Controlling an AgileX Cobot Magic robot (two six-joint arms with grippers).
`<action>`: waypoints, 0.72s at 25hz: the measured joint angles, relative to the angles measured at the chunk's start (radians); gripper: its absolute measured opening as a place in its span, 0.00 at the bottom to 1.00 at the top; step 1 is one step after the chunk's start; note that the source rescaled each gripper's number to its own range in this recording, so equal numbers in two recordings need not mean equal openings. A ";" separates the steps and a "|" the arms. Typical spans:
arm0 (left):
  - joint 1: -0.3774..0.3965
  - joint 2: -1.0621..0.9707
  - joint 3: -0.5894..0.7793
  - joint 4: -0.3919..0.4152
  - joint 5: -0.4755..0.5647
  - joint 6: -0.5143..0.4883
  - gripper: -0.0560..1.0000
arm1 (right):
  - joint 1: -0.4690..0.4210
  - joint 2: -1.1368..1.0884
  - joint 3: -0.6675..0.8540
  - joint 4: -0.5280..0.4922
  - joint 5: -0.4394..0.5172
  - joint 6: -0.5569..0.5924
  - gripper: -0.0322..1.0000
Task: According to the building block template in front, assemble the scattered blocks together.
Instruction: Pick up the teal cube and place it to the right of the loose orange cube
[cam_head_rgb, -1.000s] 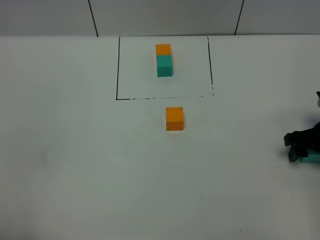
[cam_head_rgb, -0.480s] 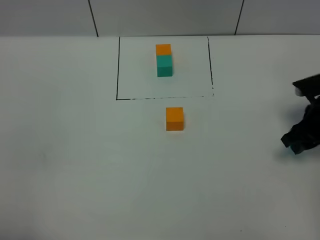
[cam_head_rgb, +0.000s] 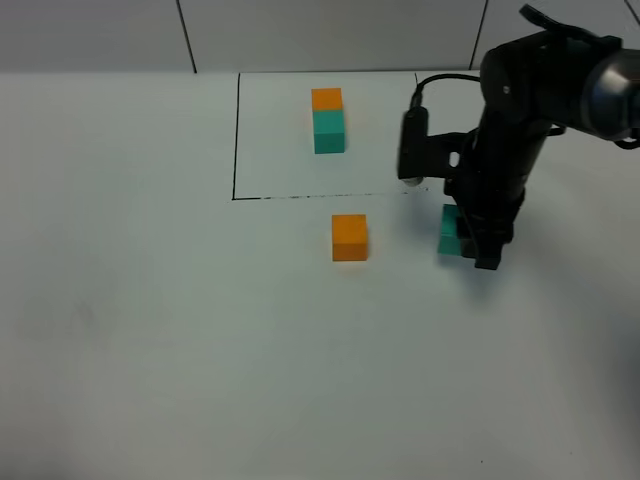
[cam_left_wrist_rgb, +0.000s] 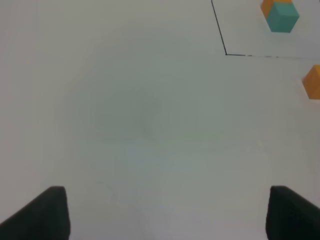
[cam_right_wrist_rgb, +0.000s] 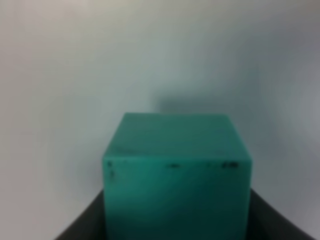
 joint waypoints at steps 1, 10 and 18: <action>0.000 0.000 0.000 0.000 0.000 0.000 0.69 | 0.007 0.017 -0.023 0.006 0.002 -0.019 0.05; 0.000 0.000 0.000 0.000 0.000 0.000 0.69 | 0.017 0.149 -0.179 0.046 0.055 -0.096 0.05; 0.000 0.000 0.000 0.000 0.000 0.000 0.69 | 0.041 0.193 -0.189 0.093 0.048 -0.106 0.05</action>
